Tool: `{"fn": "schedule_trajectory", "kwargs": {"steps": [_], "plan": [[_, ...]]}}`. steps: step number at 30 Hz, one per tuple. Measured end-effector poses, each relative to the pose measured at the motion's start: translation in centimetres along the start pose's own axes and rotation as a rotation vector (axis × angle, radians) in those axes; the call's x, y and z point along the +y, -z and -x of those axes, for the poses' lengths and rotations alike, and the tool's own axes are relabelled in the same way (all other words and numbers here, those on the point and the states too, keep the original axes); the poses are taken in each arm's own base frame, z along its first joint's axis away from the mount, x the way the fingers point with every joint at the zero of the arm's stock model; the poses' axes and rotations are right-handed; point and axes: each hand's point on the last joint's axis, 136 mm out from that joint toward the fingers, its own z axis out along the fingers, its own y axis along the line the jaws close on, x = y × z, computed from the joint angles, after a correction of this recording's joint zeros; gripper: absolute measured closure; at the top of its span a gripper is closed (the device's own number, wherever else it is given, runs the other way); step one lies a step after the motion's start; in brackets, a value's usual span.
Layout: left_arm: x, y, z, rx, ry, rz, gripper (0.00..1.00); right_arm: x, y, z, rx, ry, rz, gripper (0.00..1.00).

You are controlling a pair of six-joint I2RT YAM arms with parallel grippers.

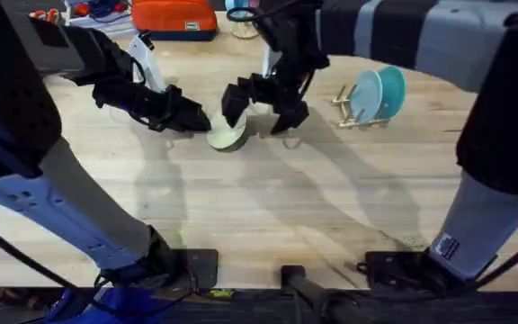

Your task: Pick up the plates from the table one by one and place each into a slot on the dish rack.

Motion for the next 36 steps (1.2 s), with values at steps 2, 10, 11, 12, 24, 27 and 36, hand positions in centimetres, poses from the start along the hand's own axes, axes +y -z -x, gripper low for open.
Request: {"fn": "schedule_trajectory", "kwargs": {"steps": [2, 10, 11, 12, 24, 27, 36], "plan": [[0.0, 0.0, 0.0, 0.0, 0.0, 0.0, 0.96, 1.0, -0.5, 0.3, -0.011, 0.002, 0.03, 0.008], [0.0, 0.0, 0.0, -0.001, -0.001, 0.0, 0.96, 4.1, -1.1, 1.3, -0.066, 0.027, 0.123, 0.008], [0.0, 0.0, 0.0, -0.001, -0.001, 0.0, 0.96, 4.3, -1.1, 1.3, -0.069, 0.025, 0.127, 0.008], [0.0, 0.0, 0.0, -0.001, -0.001, 0.0, 0.96, 4.4, -1.2, 1.3, -0.07, 0.023, 0.129, 0.008], [0.0, 0.0, 0.0, -0.001, -0.001, 0.0, 0.961, 4.4, -1.2, 1.4, -0.071, 0.002, 0.131, 0.466], [0.0, 0.0, 0.0, -0.001, -0.001, 0.001, 0.961, 4.2, -1.1, 1.4, -0.07, -0.006, 0.125, 0.893], [0.0, 0.1, 0.1, -0.002, -0.001, 0.001, 0.961, 5.1, -0.6, 1.3, -0.052, 0.007, 0.17, 0.973]]}}
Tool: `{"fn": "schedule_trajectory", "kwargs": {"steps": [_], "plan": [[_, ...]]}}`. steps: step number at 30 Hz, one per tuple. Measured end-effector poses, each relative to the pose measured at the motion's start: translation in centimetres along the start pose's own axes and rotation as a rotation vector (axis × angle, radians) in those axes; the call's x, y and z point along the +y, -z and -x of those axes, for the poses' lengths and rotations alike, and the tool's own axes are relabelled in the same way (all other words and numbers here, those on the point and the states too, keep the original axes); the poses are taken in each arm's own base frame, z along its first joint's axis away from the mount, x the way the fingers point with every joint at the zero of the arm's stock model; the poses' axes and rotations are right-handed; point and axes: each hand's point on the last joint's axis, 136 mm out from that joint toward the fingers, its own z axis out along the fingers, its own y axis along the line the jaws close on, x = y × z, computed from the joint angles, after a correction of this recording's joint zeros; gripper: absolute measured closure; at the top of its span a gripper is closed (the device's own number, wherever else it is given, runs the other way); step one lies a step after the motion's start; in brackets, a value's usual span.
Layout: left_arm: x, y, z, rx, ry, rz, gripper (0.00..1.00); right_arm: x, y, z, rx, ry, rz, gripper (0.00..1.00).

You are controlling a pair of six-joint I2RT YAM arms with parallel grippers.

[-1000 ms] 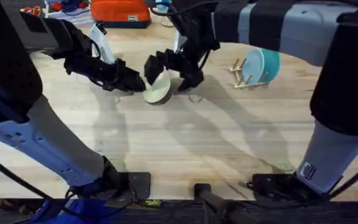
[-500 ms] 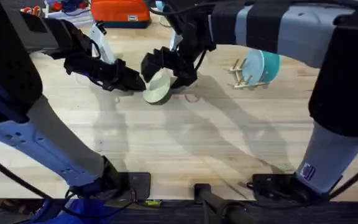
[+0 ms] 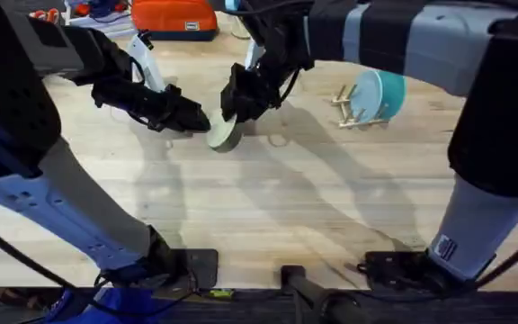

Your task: Pick up the plates from the table one by one and place each into a slot on the dish rack.

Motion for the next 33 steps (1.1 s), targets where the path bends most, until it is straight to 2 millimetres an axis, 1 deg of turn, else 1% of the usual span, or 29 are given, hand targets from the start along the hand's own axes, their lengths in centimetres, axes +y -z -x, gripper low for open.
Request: {"fn": "schedule_trajectory", "kwargs": {"steps": [6, 9, 11, 13, 17, 20, 23, 30, 33], "plan": [[-0.2, 0.2, -0.3, 0.009, -0.04, 0.003, 0.96, 0.1, 0.0, -0.4, 0.018, 0.102, 0.01, 0.972], [-0.3, 0.5, -0.7, 0.019, -0.061, 0.038, 0.96, 0.1, 0.0, -0.6, 0.027, 0.162, 0.014, 0.971], [-0.8, 1.2, -1.1, 0.018, -0.081, 0.064, 0.96, 0.1, 0.2, -1.0, 0.037, 0.195, 0.009, 0.971], [-1.7, 2.4, -1.3, 0.003, -0.109, 0.089, 0.959, -0.1, 0.8, -1.4, 0.041, 0.222, -0.014, 0.971], [-4.4, 5.3, -1.7, -0.066, -0.183, 0.135, 0.96, -0.3, 3.3, -2.0, 0.016, 0.286, -0.07, 0.97], [-6.3, 7.3, -2.5, -0.111, -0.23, 0.166, 0.96, -0.3, 5.7, -2.4, -0.018, 0.334, -0.117, 0.97], [-8.1, 9.0, -3.7, -0.15, -0.268, 0.197, 0.96, -0.5, 7.9, -2.6, -0.058, 0.382, -0.17, 0.97], [-11.7, 12.2, -6.9, -0.245, -0.351, 0.248, 0.96, -1.1, 12.9, -2.6, -0.166, 0.459, -0.274, 0.97], [-13.1, 13.3, -8.1, -0.296, -0.393, 0.269, 0.961, -1.7, 15.6, -2.7, -0.206, 0.469, -0.302, 0.97]]}}
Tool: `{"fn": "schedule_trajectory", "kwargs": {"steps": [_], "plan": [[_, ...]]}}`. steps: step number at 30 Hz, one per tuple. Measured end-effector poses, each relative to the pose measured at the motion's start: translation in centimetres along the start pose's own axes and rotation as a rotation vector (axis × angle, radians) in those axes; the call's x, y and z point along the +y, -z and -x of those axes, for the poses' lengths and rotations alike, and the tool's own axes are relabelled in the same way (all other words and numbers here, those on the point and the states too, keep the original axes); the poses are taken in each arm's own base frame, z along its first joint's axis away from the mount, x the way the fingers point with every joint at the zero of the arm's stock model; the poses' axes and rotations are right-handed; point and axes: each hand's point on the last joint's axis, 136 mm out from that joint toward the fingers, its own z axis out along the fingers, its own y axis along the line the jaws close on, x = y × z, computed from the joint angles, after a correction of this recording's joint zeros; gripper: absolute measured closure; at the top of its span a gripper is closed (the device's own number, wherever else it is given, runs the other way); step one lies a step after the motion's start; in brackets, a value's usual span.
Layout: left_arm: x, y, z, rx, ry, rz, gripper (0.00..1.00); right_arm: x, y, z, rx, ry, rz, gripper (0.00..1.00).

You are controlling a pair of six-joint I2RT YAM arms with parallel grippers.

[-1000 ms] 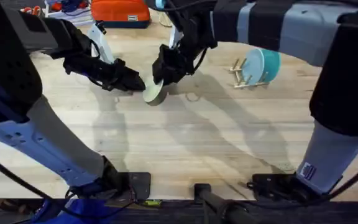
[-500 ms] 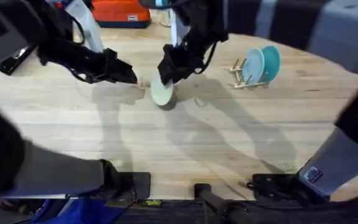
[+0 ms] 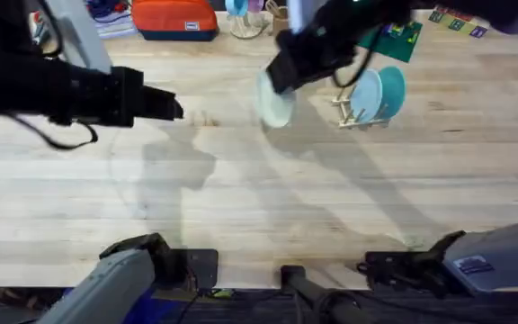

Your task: Pick up the plates from the table one by one and place each into a slot on the dish rack.

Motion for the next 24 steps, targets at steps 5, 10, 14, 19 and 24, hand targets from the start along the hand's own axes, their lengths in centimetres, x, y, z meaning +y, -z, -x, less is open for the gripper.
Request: {"fn": "schedule_trajectory", "kwargs": {"steps": [5, 10, 14, 19, 24], "plan": [[-1.6, 2.1, -0.6, -0.071, -0.03, 0.038, 0.961, -3.3, 4.2, -0.5, -0.055, -0.024, -0.08, 0.97], [-2.3, 3.2, -1.6, -0.092, -0.027, 0.073, 0.961, -6.7, 8.3, -1.2, -0.119, -0.047, -0.178, 0.97], [-2.1, 3.6, -2.6, -0.073, -0.001, 0.113, 0.961, -8.8, 10.5, -2.6, -0.123, -0.059, -0.249, 0.97], [-1.5, 3.8, -3.2, -0.055, 0.03, 0.158, 0.961, -11.4, 12.4, -4.5, -0.094, -0.085, -0.359, 0.97], [-1.2, 3.8, -3.3, -0.05, 0.036, 0.176, 0.646, -13.1, 13.5, -5.1, -0.095, -0.102, -0.443, 0.97]]}}
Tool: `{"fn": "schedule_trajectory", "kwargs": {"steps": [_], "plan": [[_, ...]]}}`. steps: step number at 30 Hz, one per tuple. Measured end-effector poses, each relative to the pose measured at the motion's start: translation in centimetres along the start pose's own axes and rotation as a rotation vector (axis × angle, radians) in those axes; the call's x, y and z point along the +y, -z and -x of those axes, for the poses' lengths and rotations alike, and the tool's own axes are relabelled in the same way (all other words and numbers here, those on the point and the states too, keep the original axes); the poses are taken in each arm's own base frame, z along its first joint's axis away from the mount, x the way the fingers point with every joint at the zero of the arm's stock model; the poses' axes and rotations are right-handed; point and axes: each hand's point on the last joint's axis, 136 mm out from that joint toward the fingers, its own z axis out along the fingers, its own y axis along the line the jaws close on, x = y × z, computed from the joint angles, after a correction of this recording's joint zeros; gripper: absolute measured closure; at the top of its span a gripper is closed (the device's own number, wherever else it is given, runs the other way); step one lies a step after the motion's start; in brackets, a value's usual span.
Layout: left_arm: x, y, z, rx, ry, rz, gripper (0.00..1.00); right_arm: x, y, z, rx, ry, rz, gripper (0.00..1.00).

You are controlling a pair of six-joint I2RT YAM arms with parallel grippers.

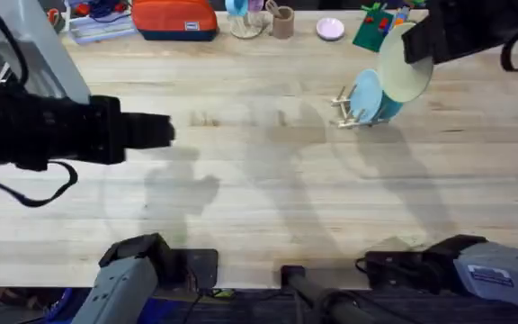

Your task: Pick up the plates from the table one by one and place each into a slot on the dish rack.

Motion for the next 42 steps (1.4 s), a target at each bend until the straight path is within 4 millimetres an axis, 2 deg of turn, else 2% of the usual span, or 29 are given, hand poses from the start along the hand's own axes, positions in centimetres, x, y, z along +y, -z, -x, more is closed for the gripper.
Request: {"fn": "schedule_trajectory", "kwargs": {"steps": [3, 4, 5, 24, 31, 36, 42], "plan": [[0.1, 0.0, 0.0, 0.001, 0.003, 0.005, 0.172, -0.3, 0.0, 0.0, -0.002, 0.0, -0.018, 0.97], [0.1, 0.0, 0.0, 0.001, 0.009, 0.006, 0.047, -0.4, 0.0, 0.0, -0.002, 0.002, -0.021, 0.97], [0.1, 0.0, 0.0, 0.002, 0.008, 0.006, 0.018, -0.4, 0.0, 0.0, -0.003, 0.002, -0.023, 0.97], [0.1, 0.0, -0.1, 0.003, 0.011, 0.006, 0.006, -1.7, -0.1, -0.1, 0.006, -0.003, -0.053, 0.97], [-0.2, 0.0, -1.1, 0.043, 0.032, -0.005, 0.006, -1.8, -0.1, -0.1, 0.007, -0.007, -0.055, 0.97], [-0.5, 0.1, -2.0, 0.08, 0.05, -0.015, 0.006, -2.8, -0.2, -0.2, 0.012, -0.036, -0.07, 0.97], [-0.5, 0.1, -2.1, 0.083, 0.052, -0.016, 0.006, -4.1, -0.3, -0.4, 0.02, -0.071, -0.087, 0.97]]}}
